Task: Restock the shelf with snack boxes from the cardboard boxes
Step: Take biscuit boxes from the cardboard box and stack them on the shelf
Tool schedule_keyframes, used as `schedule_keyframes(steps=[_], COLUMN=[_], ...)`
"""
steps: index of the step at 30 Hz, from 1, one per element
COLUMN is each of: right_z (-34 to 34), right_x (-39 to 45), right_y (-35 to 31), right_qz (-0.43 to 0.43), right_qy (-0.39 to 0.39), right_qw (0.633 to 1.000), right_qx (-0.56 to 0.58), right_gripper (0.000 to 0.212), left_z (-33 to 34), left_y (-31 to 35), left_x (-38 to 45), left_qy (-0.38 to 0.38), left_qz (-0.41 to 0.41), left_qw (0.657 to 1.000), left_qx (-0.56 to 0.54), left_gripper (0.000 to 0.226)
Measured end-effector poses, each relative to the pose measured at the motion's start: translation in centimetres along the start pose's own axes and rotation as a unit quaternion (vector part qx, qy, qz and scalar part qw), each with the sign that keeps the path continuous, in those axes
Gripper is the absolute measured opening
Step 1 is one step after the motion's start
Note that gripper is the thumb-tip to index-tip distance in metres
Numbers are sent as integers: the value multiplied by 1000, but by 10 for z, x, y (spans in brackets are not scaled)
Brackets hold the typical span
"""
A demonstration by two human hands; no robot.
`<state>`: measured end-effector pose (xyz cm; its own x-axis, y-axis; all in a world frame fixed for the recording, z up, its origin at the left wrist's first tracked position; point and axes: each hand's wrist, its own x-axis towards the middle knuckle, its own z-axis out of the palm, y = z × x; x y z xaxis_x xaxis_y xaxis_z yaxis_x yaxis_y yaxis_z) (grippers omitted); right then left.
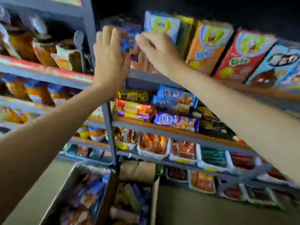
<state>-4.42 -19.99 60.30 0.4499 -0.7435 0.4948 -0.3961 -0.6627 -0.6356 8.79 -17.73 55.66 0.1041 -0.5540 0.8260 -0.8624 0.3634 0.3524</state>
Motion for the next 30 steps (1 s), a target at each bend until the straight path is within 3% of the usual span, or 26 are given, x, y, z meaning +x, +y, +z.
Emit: schedule_keyframes(steps=[2,5,10,15,21,23,28,30], right_z=[57,143,280,395,494,522,560,551], right_x=[-45,-132,-305,-446,-529,-535,-534,-524], right_y=[45,123,250,348,426,438,465,460], right_qz=[70,177,340,374,277,286,358,322], right_qy=[-159,-353,-439,-544,-554,-546,-548,-566], right_qw=[984,914,821,735,752,756,731,728], right_qx=[-48,-93,-131,-155,-227,-218,-191,-215], right_gripper=[34,27,25,21,39,44,83,75], left_z=[10,25,60,119,159,164,179,179], left_y=[-37,-86,-128,-155,-182,-192,-200,-198], left_x=[-98,-246,-434,-588,-705,-730,-742,-733], left_qy=[-99,-246,-435,-511,-533,-540,-568,-574], left_qz=[-105,-233,-336,-340,-425,-454,-406,-382], left_qw=[989,937,828,785,722,697,709,717], left_qx=[39,85,110,85,116,134,100,103], left_gripper=[41,51,52,46,37,38,43,39])
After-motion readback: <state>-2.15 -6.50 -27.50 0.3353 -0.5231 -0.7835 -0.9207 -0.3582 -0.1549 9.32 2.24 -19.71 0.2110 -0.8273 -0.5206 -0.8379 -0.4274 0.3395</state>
